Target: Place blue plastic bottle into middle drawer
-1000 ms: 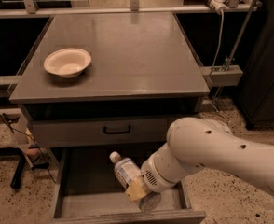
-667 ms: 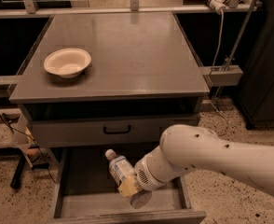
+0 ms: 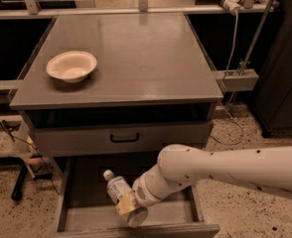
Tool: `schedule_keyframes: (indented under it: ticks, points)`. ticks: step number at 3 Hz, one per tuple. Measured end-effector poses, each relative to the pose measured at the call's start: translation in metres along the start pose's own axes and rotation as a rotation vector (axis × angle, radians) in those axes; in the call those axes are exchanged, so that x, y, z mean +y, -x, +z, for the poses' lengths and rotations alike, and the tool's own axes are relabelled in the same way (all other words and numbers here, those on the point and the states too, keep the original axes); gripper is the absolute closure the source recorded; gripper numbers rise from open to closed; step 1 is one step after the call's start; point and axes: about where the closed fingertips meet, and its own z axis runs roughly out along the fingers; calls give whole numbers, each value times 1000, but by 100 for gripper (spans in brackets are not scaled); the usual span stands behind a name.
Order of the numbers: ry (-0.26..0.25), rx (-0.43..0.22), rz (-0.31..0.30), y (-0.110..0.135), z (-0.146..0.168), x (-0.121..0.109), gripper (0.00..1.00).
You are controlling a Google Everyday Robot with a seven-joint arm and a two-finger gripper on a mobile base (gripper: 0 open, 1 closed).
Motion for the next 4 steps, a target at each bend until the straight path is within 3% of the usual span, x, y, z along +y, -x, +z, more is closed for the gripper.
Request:
schedule_keyframes:
  ticks: [1,2,4]
  points:
    - [0,0,0,0,0,0,100]
    - [22,-52,65,-2,19,-10,100]
    - [65,-194,222,-6,64,-51,100]
